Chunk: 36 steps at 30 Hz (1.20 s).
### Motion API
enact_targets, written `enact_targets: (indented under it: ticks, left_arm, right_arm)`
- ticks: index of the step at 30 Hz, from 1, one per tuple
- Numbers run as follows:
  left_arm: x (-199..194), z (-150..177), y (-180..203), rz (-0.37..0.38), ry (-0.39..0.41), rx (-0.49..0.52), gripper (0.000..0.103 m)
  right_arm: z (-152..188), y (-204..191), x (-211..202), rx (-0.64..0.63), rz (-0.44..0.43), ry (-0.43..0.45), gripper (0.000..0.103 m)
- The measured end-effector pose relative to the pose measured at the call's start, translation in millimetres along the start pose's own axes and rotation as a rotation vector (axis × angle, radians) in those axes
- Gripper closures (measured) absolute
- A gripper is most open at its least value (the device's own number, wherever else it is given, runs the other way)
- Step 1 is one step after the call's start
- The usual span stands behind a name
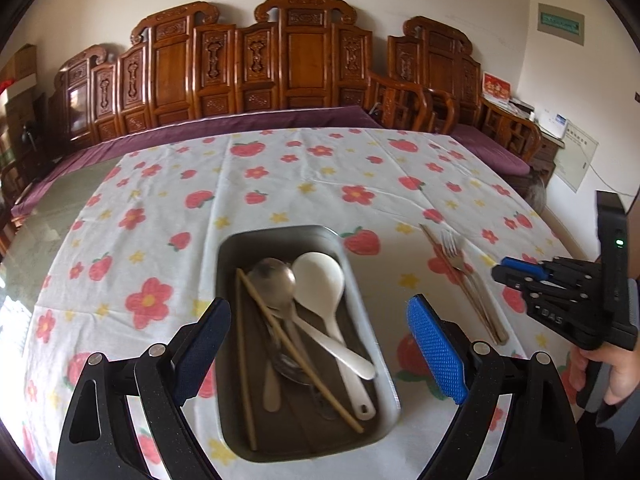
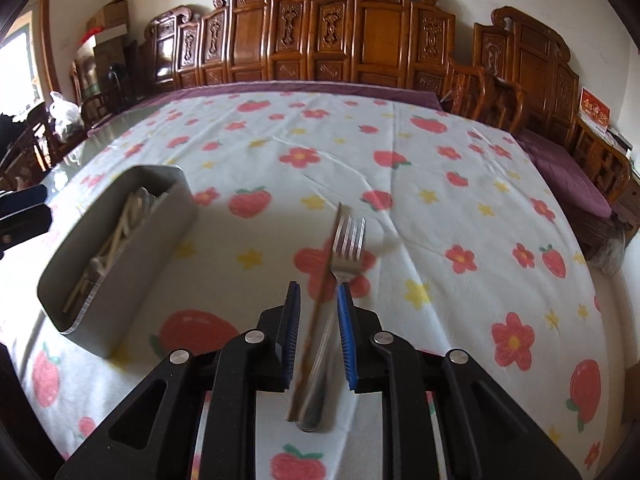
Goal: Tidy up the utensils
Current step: 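Move the right gripper to the pile and grasp a metal fork, then grasp a wooden chopstick with the left gripper while the right gripper holds the fork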
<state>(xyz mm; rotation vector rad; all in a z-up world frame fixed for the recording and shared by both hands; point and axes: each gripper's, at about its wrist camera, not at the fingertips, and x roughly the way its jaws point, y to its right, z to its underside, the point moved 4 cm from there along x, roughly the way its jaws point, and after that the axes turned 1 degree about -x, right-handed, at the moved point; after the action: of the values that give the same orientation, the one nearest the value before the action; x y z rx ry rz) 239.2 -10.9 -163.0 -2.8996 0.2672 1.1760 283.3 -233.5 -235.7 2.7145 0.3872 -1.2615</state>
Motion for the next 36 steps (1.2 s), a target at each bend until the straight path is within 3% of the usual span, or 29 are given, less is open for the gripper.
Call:
enact_targets:
  ticks: [10, 17, 23, 30, 36]
  left_arm:
    - [-17.3, 7.1, 32.1, 0.036, 0.008, 0.02, 0.017]
    - [-15.1, 7.5, 52.5, 0.063, -0.015, 0.023, 0.017]
    - [-2.5, 10.7, 65.5, 0.035, -0.047, 0.051, 0.017]
    - [11.4, 12.3, 91.5, 0.032, -0.086, 0.069, 0.017]
    - [30.6, 9.0, 119.1, 0.03, -0.11, 0.125, 0.017]
  right_arm:
    - [10.5, 9.2, 44.0, 0.018, 0.014, -0.074, 0.082]
    - [7.3, 12.1, 52.8, -0.002, 0.016, -0.109, 0.082]
    - [11.2, 23.7, 49.1, -0.019, 0.003, -0.103, 0.094]
    - [14.7, 53.0, 45.1, 0.014, 0.008, -0.101, 0.095]
    - [9.6, 80.9, 28.9, 0.088, -0.01, -0.049, 0.095]
